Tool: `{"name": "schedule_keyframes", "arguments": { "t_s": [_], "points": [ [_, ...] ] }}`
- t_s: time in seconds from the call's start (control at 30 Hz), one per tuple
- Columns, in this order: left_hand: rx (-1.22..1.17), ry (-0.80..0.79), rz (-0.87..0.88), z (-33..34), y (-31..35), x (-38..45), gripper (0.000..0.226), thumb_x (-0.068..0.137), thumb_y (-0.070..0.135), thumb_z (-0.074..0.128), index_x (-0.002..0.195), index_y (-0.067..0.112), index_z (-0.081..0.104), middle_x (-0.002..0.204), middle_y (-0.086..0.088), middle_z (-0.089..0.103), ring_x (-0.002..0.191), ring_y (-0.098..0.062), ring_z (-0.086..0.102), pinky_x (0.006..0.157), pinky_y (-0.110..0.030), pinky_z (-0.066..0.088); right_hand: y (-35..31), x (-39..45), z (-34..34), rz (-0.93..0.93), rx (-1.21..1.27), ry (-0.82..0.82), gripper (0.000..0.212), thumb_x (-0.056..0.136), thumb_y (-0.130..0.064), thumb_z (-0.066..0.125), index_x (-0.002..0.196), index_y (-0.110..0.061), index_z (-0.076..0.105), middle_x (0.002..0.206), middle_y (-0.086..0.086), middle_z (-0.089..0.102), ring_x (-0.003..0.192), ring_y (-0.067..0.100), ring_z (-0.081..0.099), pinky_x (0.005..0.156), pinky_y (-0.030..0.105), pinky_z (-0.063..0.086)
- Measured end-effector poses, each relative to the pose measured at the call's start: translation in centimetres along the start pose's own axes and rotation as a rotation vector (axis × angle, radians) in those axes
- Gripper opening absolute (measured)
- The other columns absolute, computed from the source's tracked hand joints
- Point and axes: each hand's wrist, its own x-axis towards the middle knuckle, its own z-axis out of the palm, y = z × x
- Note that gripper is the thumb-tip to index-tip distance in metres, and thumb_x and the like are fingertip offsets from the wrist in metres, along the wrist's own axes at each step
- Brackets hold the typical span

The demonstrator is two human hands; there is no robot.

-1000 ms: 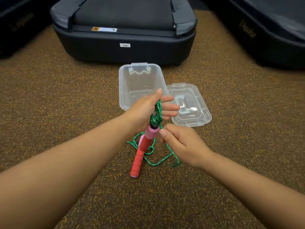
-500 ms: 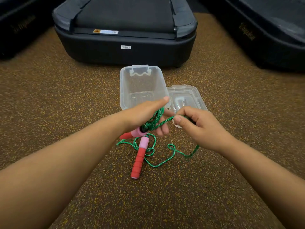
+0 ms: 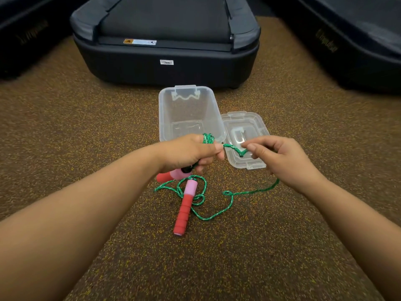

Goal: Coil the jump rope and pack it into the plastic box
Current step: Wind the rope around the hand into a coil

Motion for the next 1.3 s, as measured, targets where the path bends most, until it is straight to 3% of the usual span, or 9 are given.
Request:
{"name": "schedule_keyframes", "arguments": {
  "t_s": [0.1, 0.3, 0.5, 0.63, 0.73, 0.87, 0.97, 1.17, 1.3],
  "points": [
    [-0.015, 0.002, 0.007, 0.0, -0.1, 0.0, 0.025, 0.101, 0.021, 0.038, 0.084, 0.011, 0.054, 0.056, 0.000, 0.031, 0.049, -0.012, 0.036, 0.050, -0.017, 0.039, -0.3, 0.2, -1.0, -0.106, -0.142, 0.011, 0.013, 0.087, -0.022, 0.064, 0.097, -0.025, 0.072, 0.074, -0.010, 0.064, 0.061, -0.005, 0.055, 0.058, 0.008, 0.040],
    [-0.132, 0.032, 0.015, -0.4, -0.5, 0.3, 0.027, 0.101, 0.023, 0.037, 0.082, 0.014, 0.054, 0.049, 0.008, 0.032, 0.046, -0.010, 0.035, 0.053, -0.022, 0.039, -0.2, 0.4, -2.4, -0.368, -0.621, 0.048, 0.015, 0.078, -0.047, 0.067, 0.089, -0.040, 0.072, 0.063, -0.015, 0.047, 0.065, -0.004, 0.050, 0.054, 0.021, 0.035],
    [-0.171, -0.118, -0.022, 0.7, -0.3, 0.1, 0.030, 0.100, 0.029, 0.040, 0.079, 0.013, 0.055, 0.048, 0.006, 0.030, 0.043, -0.010, 0.033, 0.048, -0.017, 0.037, -1.0, 1.2, -1.4, -0.320, -0.197, 0.183, 0.020, 0.094, -0.030, 0.054, 0.081, -0.030, 0.068, 0.071, 0.004, 0.058, 0.067, 0.002, 0.049, 0.064, 0.022, 0.038],
    [-0.339, -0.286, 0.013, 1.7, 1.1, -0.1, 0.029, 0.094, 0.029, 0.048, 0.078, 0.014, 0.067, 0.039, 0.010, 0.034, 0.037, -0.006, 0.035, 0.046, -0.018, 0.039, -0.7, 1.8, 1.3, -0.103, -0.094, 0.114, 0.031, 0.097, -0.034, 0.045, 0.070, -0.025, 0.058, 0.067, 0.019, 0.050, 0.058, 0.014, 0.042, 0.053, 0.030, 0.030],
    [-0.567, -0.131, 0.084, 1.9, 2.0, 0.2, 0.028, 0.092, 0.028, 0.046, 0.087, 0.010, 0.068, 0.043, 0.007, 0.046, 0.037, -0.006, 0.041, 0.046, -0.018, 0.039, 0.9, 0.8, 3.3, -0.057, -0.151, 0.001, 0.039, 0.097, -0.038, 0.042, 0.063, -0.024, 0.054, 0.053, -0.008, 0.051, 0.048, 0.003, 0.042, 0.052, 0.030, 0.031],
    [-0.821, 0.171, 0.113, 0.8, 1.8, 0.8, 0.029, 0.098, 0.030, 0.044, 0.099, 0.013, 0.067, 0.056, 0.005, 0.065, 0.041, -0.003, 0.051, 0.045, -0.012, 0.044, 2.2, -1.2, 4.5, -0.097, -0.362, -0.085, 0.035, 0.098, -0.041, 0.037, 0.072, -0.026, 0.054, 0.046, -0.008, 0.044, 0.044, 0.002, 0.040, 0.049, 0.029, 0.030],
    [-0.813, 0.331, 0.118, 0.3, 1.3, 0.9, 0.032, 0.098, 0.036, 0.044, 0.109, 0.012, 0.063, 0.076, 0.002, 0.075, 0.046, -0.003, 0.060, 0.049, -0.014, 0.049, 1.8, -2.6, 4.9, -0.157, -0.499, -0.152, 0.035, 0.096, -0.046, 0.032, 0.077, -0.027, 0.055, 0.053, -0.012, 0.046, 0.054, 0.005, 0.045, 0.055, 0.030, 0.036],
    [-0.727, 0.325, -0.041, 0.6, 1.5, 1.2, 0.069, 0.098, 0.055, 0.017, 0.134, 0.003, 0.043, 0.114, -0.017, 0.069, 0.093, -0.025, 0.068, 0.086, -0.030, 0.051, -1.0, -3.3, 5.1, -0.321, -0.500, -0.187, 0.047, 0.090, -0.054, 0.023, 0.082, -0.022, 0.056, 0.063, -0.011, 0.052, 0.066, 0.014, 0.055, 0.062, 0.039, 0.047],
    [-0.597, 0.272, -0.097, 0.6, 1.0, 1.1, 0.086, 0.092, 0.065, 0.005, 0.136, 0.002, 0.042, 0.119, -0.026, 0.065, 0.108, -0.033, 0.065, 0.084, -0.033, 0.053, -2.9, -2.8, 4.5, -0.342, -0.238, -0.191, 0.032, 0.093, -0.046, 0.037, 0.079, -0.028, 0.059, 0.072, -0.007, 0.064, 0.073, 0.013, 0.060, 0.065, 0.039, 0.048]
  ]
}}
